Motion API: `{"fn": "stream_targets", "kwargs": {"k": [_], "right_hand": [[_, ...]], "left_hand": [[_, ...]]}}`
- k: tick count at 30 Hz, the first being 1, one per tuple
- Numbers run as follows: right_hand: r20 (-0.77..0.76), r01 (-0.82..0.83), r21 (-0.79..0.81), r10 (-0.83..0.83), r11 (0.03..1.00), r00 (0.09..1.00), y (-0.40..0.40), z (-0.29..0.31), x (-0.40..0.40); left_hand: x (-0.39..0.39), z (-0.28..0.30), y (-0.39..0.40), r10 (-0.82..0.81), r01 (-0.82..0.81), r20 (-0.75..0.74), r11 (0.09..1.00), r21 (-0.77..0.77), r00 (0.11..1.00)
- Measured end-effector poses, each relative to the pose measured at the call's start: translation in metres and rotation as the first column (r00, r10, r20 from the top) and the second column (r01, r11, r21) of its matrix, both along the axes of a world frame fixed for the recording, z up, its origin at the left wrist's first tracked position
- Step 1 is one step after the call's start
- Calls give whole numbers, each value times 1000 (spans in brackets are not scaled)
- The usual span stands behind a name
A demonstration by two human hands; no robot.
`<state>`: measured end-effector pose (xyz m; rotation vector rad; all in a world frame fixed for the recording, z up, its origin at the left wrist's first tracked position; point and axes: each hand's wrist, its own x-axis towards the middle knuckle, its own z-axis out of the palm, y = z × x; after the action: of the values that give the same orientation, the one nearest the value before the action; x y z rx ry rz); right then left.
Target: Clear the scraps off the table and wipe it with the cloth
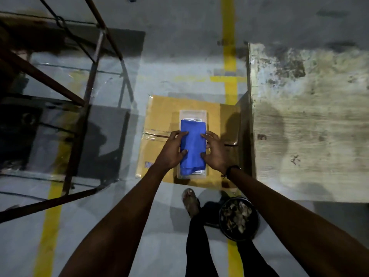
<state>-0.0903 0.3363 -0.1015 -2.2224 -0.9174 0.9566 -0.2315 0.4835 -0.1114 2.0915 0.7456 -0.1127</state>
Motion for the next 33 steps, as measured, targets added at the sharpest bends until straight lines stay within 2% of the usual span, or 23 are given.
{"fn": "stream_targets", "kwargs": {"k": [12, 14, 18, 23, 28, 33], "right_hand": [[174, -215, -252, 262, 944, 949, 17, -4, -8], [217, -265, -295, 335, 918, 917, 16, -8, -9], [326, -282, -396, 421, 874, 846, 18, -20, -12], [353, -287, -529, 515, 798, 781, 19, -35, -13], [366, -303, -512, 523, 804, 770, 16, -46, -14], [337, -311, -376, 441, 873, 832, 4, -23, -11]], "left_hand": [[2, -1, -1, -159, 175, -106, 971, 166, 982], [5, -2, -3, -125, 140, -107, 980, 139, 986], [12, -8, -11, -69, 159, -290, 942, 297, 954], [18, -24, -21, -36, 192, -461, 936, 295, 887], [18, -35, -28, -4, 178, -483, 932, 314, 875], [10, -18, -30, 46, 105, -409, 935, 339, 912]]}}
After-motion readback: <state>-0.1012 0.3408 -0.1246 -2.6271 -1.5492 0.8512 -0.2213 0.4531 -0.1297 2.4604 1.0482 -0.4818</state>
